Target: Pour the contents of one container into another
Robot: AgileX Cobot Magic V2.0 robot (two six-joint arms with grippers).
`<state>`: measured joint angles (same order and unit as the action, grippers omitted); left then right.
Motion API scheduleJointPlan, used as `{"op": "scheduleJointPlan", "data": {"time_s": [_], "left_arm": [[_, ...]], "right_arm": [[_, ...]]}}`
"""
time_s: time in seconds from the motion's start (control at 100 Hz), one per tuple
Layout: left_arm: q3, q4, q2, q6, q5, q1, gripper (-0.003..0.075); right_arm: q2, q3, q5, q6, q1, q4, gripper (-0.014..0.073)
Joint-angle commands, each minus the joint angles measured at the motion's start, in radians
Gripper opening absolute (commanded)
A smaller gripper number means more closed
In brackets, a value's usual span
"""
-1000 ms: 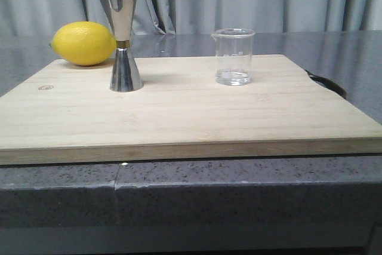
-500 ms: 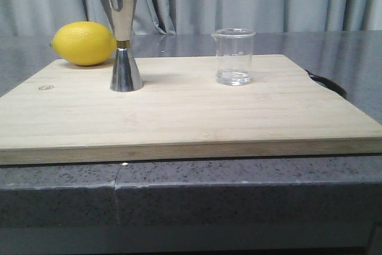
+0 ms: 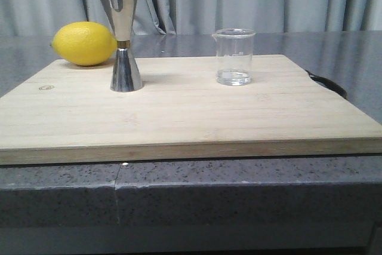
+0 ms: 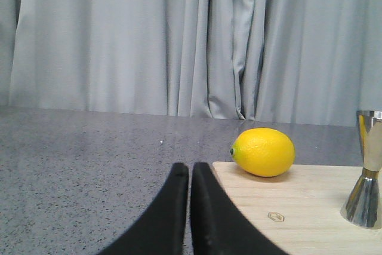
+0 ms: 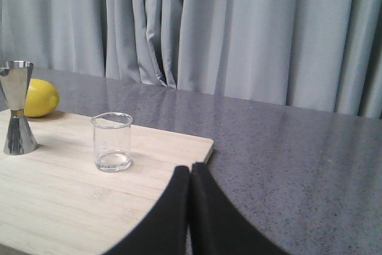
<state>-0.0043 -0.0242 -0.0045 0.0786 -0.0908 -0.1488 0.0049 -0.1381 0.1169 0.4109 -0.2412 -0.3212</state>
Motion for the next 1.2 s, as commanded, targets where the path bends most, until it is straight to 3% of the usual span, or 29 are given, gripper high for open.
{"op": "scheduleJointPlan", "data": {"time_s": [0.0, 1.19], "left_arm": [[0.014, -0.020, -0.028, -0.003, -0.068, 0.005, -0.0019], [0.014, -0.062, -0.028, -0.003, -0.066, 0.014, -0.0019]], "right_arm": [[0.010, -0.024, -0.069, 0.000, 0.006, -0.004, -0.0052], [0.010, -0.006, -0.099, 0.000, 0.006, 0.015, -0.0052]]}}
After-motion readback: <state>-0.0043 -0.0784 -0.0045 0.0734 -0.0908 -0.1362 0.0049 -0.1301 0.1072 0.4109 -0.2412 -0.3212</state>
